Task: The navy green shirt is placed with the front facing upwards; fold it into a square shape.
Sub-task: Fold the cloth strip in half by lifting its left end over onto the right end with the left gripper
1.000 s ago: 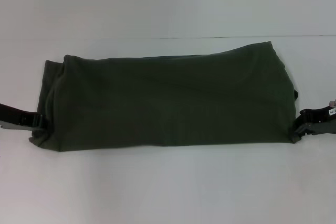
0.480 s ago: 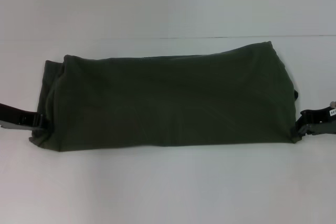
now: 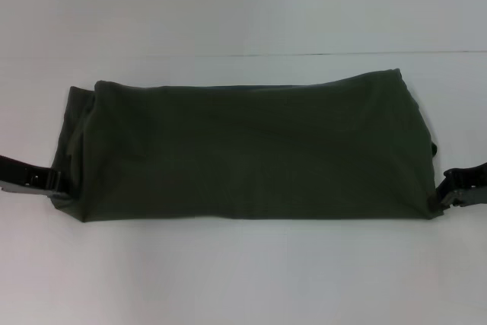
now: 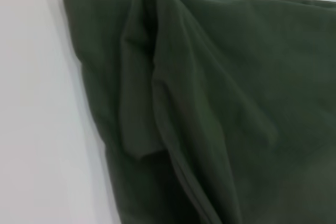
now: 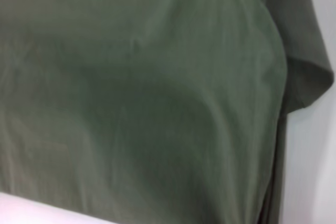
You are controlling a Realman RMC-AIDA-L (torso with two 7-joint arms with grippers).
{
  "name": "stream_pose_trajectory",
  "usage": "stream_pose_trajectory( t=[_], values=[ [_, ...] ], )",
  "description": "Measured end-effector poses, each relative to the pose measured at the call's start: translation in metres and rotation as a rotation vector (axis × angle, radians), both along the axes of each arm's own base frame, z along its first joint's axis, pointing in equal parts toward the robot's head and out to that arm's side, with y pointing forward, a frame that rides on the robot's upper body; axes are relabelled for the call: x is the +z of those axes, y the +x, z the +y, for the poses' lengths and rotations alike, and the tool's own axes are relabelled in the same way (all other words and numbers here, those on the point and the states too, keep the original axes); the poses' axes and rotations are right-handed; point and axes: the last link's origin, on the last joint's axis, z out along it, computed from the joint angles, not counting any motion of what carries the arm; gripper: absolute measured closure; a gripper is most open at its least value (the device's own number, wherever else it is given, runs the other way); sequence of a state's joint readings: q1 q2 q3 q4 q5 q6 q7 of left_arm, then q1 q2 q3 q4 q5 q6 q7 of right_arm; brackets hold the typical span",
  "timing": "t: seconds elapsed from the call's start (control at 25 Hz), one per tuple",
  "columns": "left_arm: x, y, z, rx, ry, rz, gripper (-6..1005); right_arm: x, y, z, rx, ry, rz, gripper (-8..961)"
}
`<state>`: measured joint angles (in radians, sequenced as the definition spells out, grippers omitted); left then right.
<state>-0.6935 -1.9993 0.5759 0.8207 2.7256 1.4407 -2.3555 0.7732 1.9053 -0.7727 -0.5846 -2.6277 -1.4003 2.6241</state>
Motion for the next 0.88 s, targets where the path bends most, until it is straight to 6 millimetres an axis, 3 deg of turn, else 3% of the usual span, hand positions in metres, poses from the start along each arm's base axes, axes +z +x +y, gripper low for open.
stream_pose_trajectory(
  t=[0.6, 0.88],
  values=[
    [0.008, 0.0, -0.007, -0.002, -0.035, 0.015, 949, 0.003, -0.003, -0.004, 0.011, -0.043, 0.005, 937],
    [0.021, -0.005, -0.001, 0.031, 0.06, 0.051, 922, 0.003, -0.004, -0.004, 0.012, -0.045, 0.003, 936]
  ],
)
